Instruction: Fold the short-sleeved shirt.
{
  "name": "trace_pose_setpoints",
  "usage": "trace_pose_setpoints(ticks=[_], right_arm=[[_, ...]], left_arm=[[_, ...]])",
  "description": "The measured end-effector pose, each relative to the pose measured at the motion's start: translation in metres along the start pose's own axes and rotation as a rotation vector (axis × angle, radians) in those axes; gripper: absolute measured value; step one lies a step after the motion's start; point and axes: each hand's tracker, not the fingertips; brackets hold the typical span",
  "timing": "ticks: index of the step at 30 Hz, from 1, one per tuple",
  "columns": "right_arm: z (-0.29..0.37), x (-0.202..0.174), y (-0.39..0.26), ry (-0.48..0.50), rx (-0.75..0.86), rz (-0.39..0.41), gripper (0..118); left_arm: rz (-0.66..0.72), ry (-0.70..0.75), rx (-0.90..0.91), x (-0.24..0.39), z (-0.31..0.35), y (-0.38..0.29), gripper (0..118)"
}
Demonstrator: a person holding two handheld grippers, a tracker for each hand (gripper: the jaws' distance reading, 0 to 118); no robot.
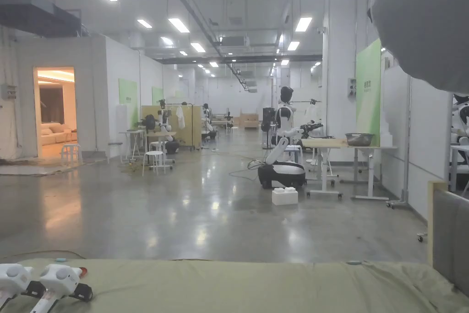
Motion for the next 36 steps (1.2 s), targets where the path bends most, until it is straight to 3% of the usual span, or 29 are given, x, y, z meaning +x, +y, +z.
trace_pose_setpoints(ticks=[8,10,12,14,17,18,22,26,31,36], right_arm=[[-0.001,0.0,-0.001,0.015,0.003,-0.014,118],[-0.002,0.003,0.0,0.038,-0.008,-0.041,118],[-0.008,0.005,0.006,0.069,-0.121,-0.125,118],[-0.013,0.002,0.011,0.003,-0.18,-0.243,118],[-0.015,-0.011,0.018,-0.203,-0.244,-0.305,118],[-0.017,-0.013,0.02,-0.223,-0.28,-0.293,118],[-0.016,-0.015,0.015,-0.105,-0.229,-0.263,118],[-0.016,-0.015,0.016,-0.123,-0.271,-0.298,118],[-0.017,-0.017,0.015,-0.153,-0.258,-0.218,118],[-0.02,-0.016,0.012,-0.149,-0.283,-0.205,118]], left_arm=[[0.004,-0.016,-0.01,0.004,-0.002,0.0,118],[0.005,-0.019,-0.017,0.004,-0.003,-0.001,118],[0.01,-0.018,-0.021,0.004,-0.003,-0.001,118],[0.021,-0.02,-0.026,0.004,-0.004,0.0,118],[0.03,-0.033,-0.032,0.006,-0.005,0.001,118],[0.029,-0.038,-0.033,0.007,-0.005,0.002,118],[0.0,-0.055,-0.034,0.012,-0.004,0.001,118],[0.023,-0.076,-0.038,0.013,-0.005,0.001,118],[0.009,-0.071,-0.039,0.014,-0.005,0.001,118],[0.018,-0.071,-0.044,0.014,-0.005,0.0,118]])
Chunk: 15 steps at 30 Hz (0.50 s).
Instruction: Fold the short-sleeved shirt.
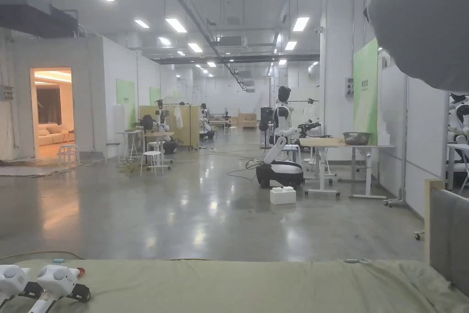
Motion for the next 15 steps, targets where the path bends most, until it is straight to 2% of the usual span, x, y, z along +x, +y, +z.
trace_pose_setpoints(ticks=[5,9,10,13,14,15], right_arm=[[-0.002,-0.002,-0.004,-0.069,0.026,-0.023,118],[-0.003,-0.004,-0.01,-0.044,0.04,0.039,118],[-0.003,-0.003,-0.011,-0.02,0.069,0.047,118],[-0.006,0.008,-0.018,0.175,0.149,0.191,118],[-0.006,0.008,-0.018,0.17,0.153,0.199,118],[-0.004,0.005,-0.018,0.082,0.13,0.172,118]], left_arm=[[0.006,0.005,-0.012,-0.002,0.0,-0.002,118],[0.018,0.014,-0.007,-0.003,-0.001,-0.001,118],[0.018,0.011,-0.006,-0.003,-0.001,-0.001,118],[0.002,0.014,-0.013,-0.002,-0.001,-0.002,118],[-0.007,0.015,-0.015,-0.001,-0.001,-0.003,118],[-0.017,0.019,-0.019,0.0,0.0,-0.005,118]])
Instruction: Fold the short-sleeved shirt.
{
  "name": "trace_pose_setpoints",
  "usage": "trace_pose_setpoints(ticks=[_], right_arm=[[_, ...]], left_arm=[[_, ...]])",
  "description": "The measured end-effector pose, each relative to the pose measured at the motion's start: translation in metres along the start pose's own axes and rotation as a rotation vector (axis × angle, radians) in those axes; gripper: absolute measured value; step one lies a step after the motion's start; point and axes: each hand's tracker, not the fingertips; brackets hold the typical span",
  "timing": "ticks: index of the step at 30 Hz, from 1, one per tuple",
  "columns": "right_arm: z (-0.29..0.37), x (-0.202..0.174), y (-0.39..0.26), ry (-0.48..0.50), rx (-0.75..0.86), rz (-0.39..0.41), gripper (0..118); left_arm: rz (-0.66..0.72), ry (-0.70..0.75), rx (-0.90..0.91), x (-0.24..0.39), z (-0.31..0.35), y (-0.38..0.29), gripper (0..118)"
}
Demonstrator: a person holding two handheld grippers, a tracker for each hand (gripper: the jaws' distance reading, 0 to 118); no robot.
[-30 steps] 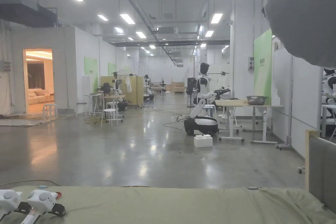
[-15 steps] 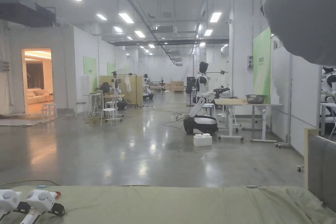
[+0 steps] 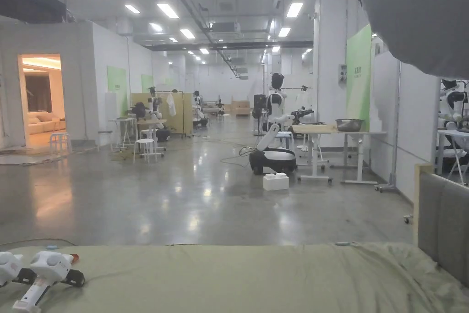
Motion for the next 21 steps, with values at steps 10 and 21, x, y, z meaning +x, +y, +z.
trace_pose_setpoints(ticks=[10,21], right_arm=[[-0.002,0.0,-0.008,0.025,0.033,0.04,118],[-0.011,0.001,-0.017,0.059,0.007,0.0,118]], left_arm=[[0.044,0.039,-0.037,0.003,-0.009,-0.012,118],[-0.022,0.032,-0.072,0.014,-0.021,-0.027,118]])
